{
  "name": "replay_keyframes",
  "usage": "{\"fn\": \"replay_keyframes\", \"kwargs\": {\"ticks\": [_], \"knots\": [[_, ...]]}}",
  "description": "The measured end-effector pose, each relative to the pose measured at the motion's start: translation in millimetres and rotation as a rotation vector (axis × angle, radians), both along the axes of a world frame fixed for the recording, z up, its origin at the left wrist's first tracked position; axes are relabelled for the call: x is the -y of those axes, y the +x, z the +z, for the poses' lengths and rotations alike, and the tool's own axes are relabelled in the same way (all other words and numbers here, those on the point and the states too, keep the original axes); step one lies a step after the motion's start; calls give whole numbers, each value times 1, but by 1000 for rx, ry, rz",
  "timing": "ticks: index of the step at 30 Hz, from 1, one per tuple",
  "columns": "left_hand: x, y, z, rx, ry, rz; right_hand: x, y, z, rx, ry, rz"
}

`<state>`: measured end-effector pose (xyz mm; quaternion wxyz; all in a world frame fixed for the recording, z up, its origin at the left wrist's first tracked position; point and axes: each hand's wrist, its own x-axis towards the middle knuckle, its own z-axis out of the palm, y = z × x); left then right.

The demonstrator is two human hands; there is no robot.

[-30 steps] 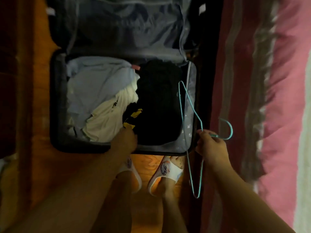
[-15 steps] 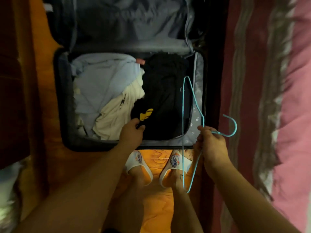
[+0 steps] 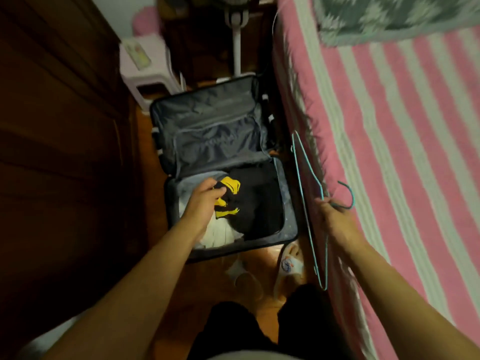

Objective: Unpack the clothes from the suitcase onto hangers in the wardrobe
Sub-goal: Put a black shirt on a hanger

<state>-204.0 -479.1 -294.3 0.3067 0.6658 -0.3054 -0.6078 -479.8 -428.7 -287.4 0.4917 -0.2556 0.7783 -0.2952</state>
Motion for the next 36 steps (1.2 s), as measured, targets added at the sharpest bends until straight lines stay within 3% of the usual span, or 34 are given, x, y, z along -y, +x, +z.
{"fn": "replay_keyframes", "kwargs": {"ticks": [5, 11, 15, 19, 26, 30, 33, 36], "knots": [[-6, 2, 130, 32, -189, -159, -10, -18, 99, -12, -119, 249], [4, -18, 285, -62, -432, -243, 26, -24, 175, 167, -269, 522], [-2, -18, 377, -132, -562, -335, 39, -9, 195, 221, -313, 751], [-20, 2, 441, -230, -647, -331, 32, 22, 191, 302, -208, 798], [-37, 74, 499, -249, -726, -255, 17, 88, 203, 414, -111, 835], [-32, 128, 503, -68, -699, -207, 30, 110, 217, 302, -202, 746], [-28, 152, 494, -21, -669, -261, 47, 128, 236, 294, -255, 653], [-24, 154, 488, 30, -683, -384, 52, 176, 265, 422, -285, 622]]}}
